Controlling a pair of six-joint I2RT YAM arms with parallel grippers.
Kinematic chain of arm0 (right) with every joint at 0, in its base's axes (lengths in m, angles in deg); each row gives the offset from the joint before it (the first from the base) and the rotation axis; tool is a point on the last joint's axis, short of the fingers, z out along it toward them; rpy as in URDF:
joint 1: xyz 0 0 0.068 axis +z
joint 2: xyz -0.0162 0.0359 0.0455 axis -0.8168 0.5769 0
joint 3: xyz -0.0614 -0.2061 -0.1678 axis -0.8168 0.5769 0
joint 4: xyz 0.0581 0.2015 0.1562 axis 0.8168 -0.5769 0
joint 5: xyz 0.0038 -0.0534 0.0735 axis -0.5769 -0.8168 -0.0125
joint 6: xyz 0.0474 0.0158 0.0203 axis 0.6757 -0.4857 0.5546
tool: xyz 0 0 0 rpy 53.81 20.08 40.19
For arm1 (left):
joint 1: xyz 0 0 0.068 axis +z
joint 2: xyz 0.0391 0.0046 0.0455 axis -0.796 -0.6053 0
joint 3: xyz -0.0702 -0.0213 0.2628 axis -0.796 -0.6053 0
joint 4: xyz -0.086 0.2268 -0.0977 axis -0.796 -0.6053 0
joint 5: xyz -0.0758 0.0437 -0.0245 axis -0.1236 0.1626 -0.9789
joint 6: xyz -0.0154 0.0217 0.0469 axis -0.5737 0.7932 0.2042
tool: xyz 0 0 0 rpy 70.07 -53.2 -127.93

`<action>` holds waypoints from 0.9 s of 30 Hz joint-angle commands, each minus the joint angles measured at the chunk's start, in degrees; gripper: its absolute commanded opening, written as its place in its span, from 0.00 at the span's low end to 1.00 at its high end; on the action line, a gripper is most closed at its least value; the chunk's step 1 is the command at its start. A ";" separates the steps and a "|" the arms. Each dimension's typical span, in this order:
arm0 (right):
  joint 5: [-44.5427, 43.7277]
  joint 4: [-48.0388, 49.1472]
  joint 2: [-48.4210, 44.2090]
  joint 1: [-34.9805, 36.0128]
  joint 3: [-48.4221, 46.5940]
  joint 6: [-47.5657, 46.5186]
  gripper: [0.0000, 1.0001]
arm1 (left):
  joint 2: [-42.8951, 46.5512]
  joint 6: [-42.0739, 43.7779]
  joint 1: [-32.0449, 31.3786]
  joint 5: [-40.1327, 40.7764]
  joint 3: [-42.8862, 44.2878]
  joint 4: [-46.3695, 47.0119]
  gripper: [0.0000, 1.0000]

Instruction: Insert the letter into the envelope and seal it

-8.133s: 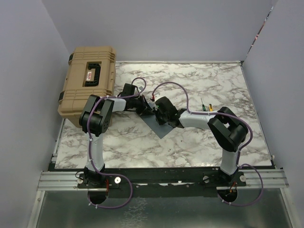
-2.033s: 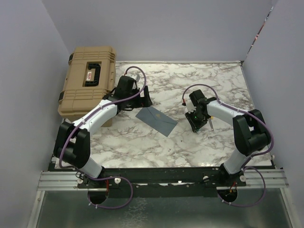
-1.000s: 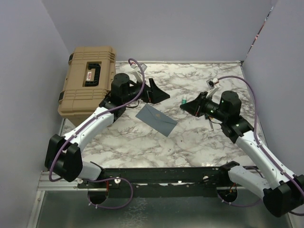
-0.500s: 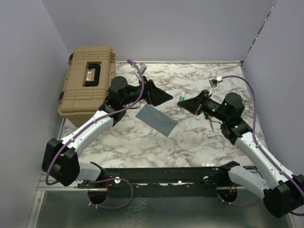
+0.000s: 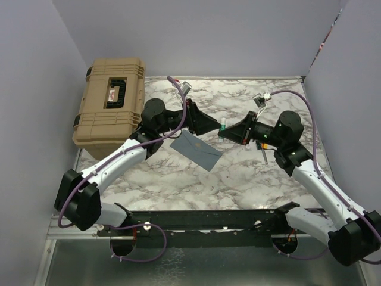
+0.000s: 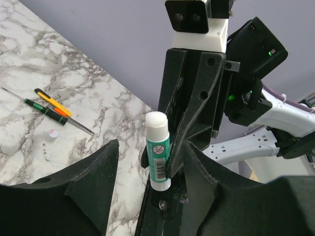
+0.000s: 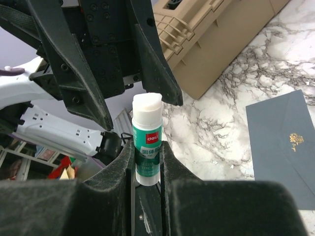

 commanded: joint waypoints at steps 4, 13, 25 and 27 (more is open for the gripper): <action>4.25 2.16 1.39 0.04 -1.62 -1.35 0.01 | -1.61 -3.45 -1.83 -1.20 -0.96 3.75 0.50; 7.28 2.50 2.94 0.04 -2.94 -2.92 0.01 | -4.16 -7.32 -2.47 -0.75 -0.75 4.61 0.25; 4.95 0.53 2.28 -0.01 -2.46 -2.64 0.16 | -4.01 -7.10 -3.06 -0.16 -0.82 5.26 0.00; 4.01 0.51 1.46 0.01 -1.18 -2.07 0.34 | -3.47 -7.26 -3.05 1.19 -0.76 5.25 0.00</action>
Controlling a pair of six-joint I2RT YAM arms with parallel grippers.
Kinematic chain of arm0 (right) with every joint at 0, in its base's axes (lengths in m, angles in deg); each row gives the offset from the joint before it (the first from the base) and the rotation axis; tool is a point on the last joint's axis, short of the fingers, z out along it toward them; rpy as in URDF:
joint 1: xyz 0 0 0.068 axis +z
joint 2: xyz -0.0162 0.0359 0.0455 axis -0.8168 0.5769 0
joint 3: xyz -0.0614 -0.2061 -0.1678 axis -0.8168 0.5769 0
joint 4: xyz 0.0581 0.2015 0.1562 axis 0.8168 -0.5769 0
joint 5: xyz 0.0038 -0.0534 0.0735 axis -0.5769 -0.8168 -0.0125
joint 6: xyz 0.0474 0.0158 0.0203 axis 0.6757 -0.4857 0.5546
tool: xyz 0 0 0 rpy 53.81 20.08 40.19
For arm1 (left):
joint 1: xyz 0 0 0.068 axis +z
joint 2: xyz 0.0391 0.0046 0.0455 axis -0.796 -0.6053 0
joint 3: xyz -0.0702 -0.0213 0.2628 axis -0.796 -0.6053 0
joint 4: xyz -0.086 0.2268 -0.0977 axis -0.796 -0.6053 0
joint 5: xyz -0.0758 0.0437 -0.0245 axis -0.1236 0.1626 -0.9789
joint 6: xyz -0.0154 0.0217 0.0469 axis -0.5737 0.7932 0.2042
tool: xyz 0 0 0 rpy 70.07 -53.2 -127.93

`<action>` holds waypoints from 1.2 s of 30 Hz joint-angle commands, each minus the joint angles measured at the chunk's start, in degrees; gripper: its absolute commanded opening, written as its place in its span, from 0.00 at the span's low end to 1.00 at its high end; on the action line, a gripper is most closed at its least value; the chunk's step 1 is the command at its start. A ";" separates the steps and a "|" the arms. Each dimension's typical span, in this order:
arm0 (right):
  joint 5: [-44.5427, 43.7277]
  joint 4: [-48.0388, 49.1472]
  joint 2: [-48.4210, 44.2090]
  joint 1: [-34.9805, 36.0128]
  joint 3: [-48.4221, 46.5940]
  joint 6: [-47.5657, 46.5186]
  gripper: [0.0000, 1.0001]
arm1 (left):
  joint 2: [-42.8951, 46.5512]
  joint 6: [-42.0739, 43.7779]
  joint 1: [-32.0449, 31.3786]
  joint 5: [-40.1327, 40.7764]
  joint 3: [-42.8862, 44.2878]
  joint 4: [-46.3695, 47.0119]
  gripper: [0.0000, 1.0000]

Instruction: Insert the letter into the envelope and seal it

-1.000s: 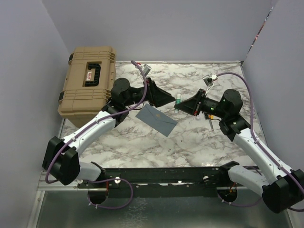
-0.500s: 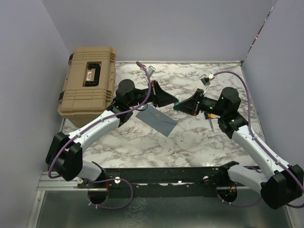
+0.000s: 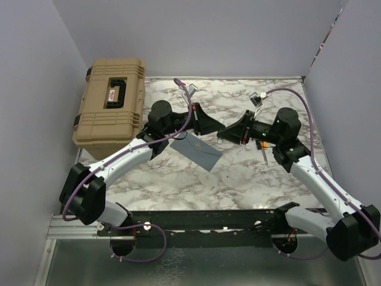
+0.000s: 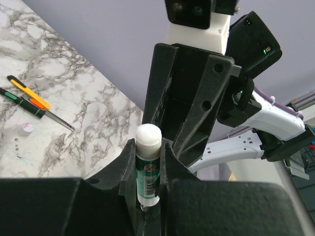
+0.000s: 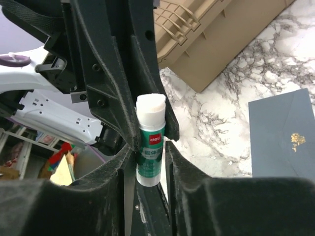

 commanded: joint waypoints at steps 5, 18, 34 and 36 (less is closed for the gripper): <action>-1.22 2.07 -4.78 0.34 4.92 1.96 0.52 | 1.49 -0.42 -0.52 3.66 0.15 0.88 0.00; -1.54 13.02 -3.74 0.34 8.78 8.29 0.31 | 1.97 -3.49 -0.48 4.17 -0.36 2.27 0.00; -0.24 14.92 -1.86 0.34 6.42 9.72 0.00 | 1.88 -5.08 -0.88 1.77 -3.56 3.89 0.35; -0.36 14.85 -1.84 0.34 6.51 9.77 0.00 | 2.10 -5.31 -0.95 1.86 -4.10 4.27 0.21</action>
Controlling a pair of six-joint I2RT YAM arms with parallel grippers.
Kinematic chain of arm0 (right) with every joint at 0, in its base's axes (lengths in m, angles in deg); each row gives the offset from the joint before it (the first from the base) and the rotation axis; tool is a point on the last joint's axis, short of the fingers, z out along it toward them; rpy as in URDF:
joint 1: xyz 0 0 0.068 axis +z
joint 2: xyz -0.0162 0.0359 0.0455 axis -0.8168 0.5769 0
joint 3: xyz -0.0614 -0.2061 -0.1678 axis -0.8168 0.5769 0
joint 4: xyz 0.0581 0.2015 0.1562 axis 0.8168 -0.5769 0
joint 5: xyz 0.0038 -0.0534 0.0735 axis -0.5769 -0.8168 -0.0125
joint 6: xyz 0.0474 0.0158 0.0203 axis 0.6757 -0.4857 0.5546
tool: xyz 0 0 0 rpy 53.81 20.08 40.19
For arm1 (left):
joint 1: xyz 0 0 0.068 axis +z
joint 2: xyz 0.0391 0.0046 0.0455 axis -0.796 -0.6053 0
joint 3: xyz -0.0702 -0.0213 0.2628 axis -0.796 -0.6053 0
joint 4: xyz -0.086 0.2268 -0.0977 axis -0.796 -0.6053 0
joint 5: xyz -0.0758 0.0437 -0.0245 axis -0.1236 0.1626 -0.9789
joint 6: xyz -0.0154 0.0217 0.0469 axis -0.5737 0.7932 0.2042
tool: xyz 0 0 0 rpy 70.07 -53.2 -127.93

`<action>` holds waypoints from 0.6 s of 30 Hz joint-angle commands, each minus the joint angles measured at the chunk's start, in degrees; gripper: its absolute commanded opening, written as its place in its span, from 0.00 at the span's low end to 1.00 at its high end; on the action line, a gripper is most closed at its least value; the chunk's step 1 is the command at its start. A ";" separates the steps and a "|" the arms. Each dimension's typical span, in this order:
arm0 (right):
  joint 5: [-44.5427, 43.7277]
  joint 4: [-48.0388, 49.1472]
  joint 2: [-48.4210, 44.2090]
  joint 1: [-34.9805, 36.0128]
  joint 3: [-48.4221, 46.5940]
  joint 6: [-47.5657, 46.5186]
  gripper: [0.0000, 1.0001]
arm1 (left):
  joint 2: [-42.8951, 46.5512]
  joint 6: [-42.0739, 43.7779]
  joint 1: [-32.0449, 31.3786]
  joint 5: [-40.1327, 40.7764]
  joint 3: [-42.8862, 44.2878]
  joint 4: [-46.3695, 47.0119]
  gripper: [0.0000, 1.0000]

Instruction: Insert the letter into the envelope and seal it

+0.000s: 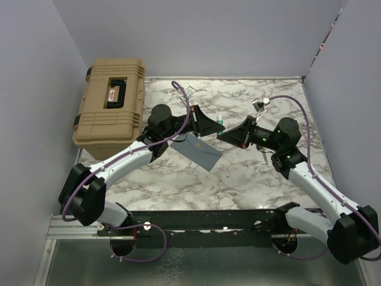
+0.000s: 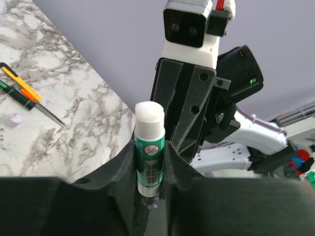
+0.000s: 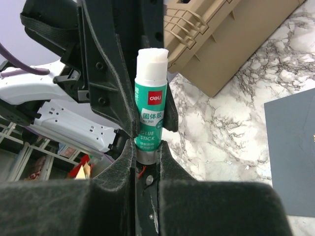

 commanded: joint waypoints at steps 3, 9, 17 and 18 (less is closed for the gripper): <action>0.54 1.26 0.15 0.26 -1.41 0.47 0.02 | 2.03 -0.28 -0.58 -1.14 -1.73 3.13 0.00; -1.87 8.37 -1.44 0.23 2.63 6.88 0.51 | 3.13 -1.81 -0.51 1.82 -1.47 5.32 0.00; -4.25 22.56 -1.24 0.26 6.31 18.25 0.53 | 3.78 -5.98 -0.67 3.87 -0.87 9.43 0.00; -4.90 24.26 -1.01 0.28 6.79 19.76 0.53 | 3.76 -6.34 -0.65 3.92 -0.78 9.69 0.00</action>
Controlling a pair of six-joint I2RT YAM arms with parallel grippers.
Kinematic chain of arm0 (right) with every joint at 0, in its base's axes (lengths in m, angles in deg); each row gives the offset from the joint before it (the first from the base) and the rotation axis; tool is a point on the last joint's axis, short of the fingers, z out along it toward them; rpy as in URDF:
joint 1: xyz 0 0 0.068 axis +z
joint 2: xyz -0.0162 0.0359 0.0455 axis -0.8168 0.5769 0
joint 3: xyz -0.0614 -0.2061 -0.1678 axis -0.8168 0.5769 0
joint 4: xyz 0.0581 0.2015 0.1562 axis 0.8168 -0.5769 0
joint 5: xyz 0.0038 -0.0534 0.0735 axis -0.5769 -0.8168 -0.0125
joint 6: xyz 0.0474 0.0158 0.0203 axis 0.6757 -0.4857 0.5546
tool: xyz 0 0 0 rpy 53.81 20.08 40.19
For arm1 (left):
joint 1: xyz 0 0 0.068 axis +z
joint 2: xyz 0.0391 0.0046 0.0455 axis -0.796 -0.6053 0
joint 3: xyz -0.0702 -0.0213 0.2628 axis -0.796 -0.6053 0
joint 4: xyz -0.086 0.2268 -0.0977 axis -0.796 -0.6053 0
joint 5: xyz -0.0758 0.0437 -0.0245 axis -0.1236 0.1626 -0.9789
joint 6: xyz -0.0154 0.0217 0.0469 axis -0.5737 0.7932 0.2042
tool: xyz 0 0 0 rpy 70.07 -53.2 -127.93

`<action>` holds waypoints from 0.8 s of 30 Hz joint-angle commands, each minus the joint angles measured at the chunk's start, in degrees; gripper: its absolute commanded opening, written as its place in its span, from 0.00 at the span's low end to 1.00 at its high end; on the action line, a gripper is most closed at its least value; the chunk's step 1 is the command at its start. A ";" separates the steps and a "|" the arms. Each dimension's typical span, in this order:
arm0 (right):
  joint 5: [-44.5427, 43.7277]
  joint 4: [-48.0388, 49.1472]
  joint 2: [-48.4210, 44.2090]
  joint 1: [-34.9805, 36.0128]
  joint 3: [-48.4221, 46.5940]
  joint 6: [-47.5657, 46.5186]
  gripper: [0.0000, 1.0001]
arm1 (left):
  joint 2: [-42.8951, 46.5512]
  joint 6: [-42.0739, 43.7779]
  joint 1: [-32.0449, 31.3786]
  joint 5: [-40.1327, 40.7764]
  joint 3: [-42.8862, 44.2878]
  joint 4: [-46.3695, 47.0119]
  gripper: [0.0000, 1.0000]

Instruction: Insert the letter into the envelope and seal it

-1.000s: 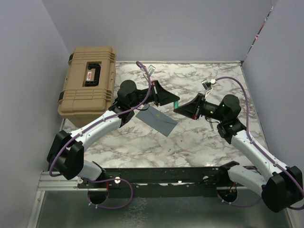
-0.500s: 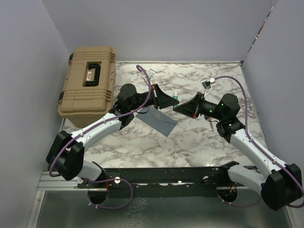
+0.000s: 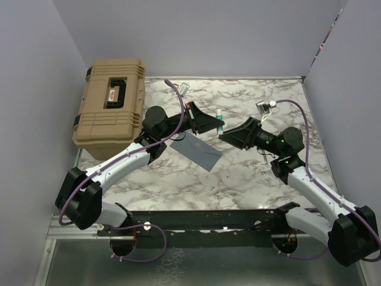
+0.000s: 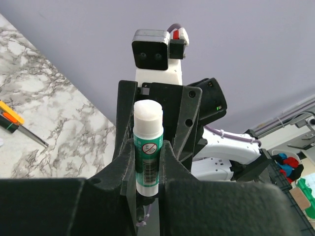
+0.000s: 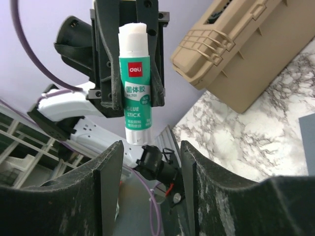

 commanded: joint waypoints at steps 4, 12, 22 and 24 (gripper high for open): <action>-3.15 18.75 2.26 0.28 2.47 12.08 0.53 | 1.48 -3.32 -0.48 2.08 0.08 4.96 0.00; -2.16 18.35 4.80 1.07 -0.18 11.64 0.41 | 1.26 -3.61 -0.61 2.35 0.08 5.51 0.00; -5.51 -7.98 5.29 1.20 -9.24 -14.07 0.00 | 0.37 -1.07 -0.66 6.22 -1.00 5.39 0.00; -9.40 -20.03 6.81 1.22 -13.93 -26.00 0.00 | -1.53 0.00 -0.61 9.07 -0.16 4.08 0.00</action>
